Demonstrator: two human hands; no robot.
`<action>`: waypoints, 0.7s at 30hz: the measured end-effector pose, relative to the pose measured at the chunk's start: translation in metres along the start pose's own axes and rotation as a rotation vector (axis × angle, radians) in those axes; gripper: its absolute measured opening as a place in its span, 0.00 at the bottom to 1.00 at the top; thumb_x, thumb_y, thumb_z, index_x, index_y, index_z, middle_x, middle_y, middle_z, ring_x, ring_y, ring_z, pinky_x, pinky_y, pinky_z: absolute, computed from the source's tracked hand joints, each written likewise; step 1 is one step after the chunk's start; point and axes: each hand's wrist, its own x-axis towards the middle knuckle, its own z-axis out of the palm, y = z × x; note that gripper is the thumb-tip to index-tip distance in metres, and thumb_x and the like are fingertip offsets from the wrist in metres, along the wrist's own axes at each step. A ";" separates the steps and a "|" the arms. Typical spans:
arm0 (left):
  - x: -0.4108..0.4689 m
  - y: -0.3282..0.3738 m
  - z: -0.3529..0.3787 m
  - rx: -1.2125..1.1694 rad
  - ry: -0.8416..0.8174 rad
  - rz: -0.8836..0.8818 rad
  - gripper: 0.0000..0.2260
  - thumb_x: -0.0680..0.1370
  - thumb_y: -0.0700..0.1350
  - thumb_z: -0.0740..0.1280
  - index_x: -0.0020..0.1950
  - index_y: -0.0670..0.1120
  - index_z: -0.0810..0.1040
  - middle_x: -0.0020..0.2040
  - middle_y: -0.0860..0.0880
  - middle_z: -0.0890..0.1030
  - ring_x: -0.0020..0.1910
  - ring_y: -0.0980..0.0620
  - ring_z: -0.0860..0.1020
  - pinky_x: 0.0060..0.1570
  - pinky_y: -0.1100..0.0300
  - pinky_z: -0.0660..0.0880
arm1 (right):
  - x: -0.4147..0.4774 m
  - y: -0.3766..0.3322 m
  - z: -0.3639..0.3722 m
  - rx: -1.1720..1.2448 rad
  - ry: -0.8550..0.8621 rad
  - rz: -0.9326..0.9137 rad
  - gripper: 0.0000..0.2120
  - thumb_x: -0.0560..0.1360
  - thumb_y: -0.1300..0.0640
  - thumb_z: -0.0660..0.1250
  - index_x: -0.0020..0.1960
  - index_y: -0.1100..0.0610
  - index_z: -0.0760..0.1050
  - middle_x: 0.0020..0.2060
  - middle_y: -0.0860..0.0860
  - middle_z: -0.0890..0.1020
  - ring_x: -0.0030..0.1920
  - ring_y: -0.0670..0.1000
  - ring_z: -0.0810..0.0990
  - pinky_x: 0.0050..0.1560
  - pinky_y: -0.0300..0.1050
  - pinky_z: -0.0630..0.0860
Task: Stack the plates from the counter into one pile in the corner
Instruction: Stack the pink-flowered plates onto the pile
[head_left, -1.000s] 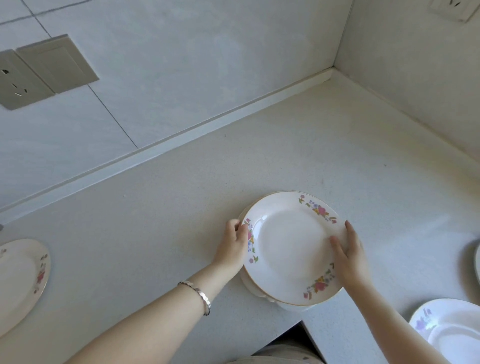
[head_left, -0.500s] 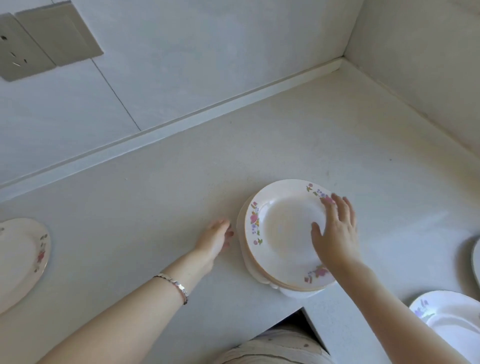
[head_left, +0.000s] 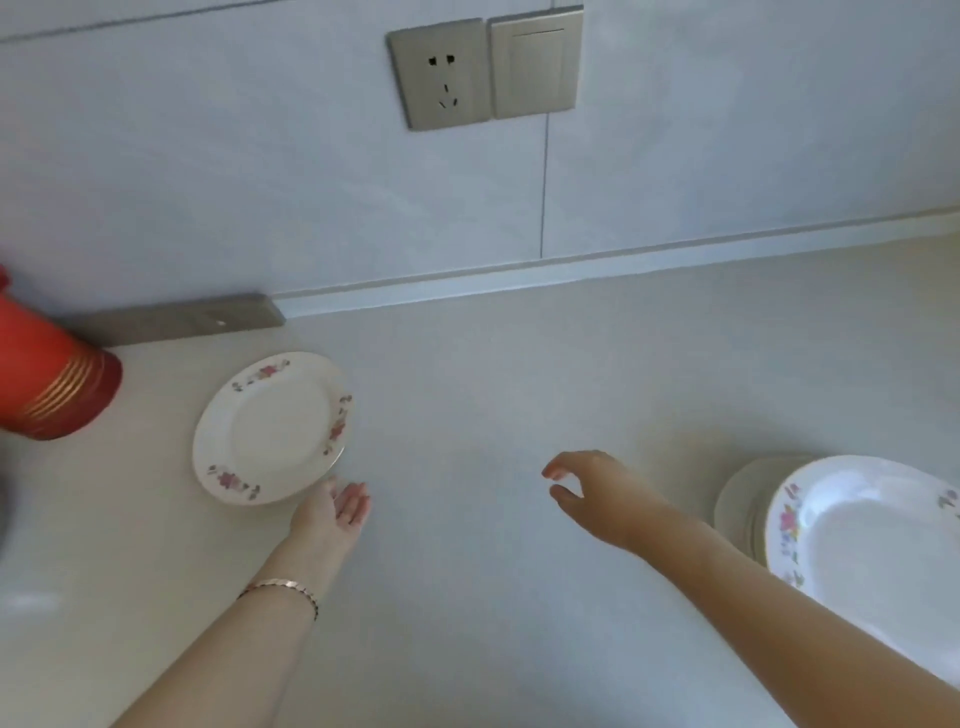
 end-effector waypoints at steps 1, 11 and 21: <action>0.010 0.013 -0.007 -0.036 0.017 0.019 0.08 0.81 0.43 0.56 0.44 0.42 0.68 0.42 0.45 0.73 0.36 0.53 0.73 0.61 0.57 0.72 | 0.006 -0.008 0.004 -0.016 -0.015 -0.003 0.15 0.78 0.54 0.58 0.64 0.51 0.72 0.61 0.45 0.77 0.64 0.46 0.72 0.62 0.37 0.65; 0.048 0.043 -0.005 -0.275 0.009 0.024 0.10 0.80 0.37 0.59 0.39 0.44 0.69 0.49 0.51 0.75 0.51 0.55 0.78 0.65 0.62 0.70 | 0.022 -0.020 0.025 0.026 -0.037 0.099 0.13 0.78 0.54 0.59 0.61 0.51 0.75 0.58 0.44 0.79 0.54 0.44 0.75 0.56 0.34 0.68; -0.029 0.033 0.041 -0.063 -0.220 -0.017 0.11 0.79 0.31 0.57 0.41 0.43 0.71 0.41 0.49 0.76 0.56 0.50 0.78 0.19 0.74 0.69 | -0.025 0.001 0.016 0.277 0.134 0.139 0.12 0.78 0.62 0.58 0.54 0.54 0.79 0.47 0.42 0.79 0.49 0.41 0.76 0.44 0.17 0.65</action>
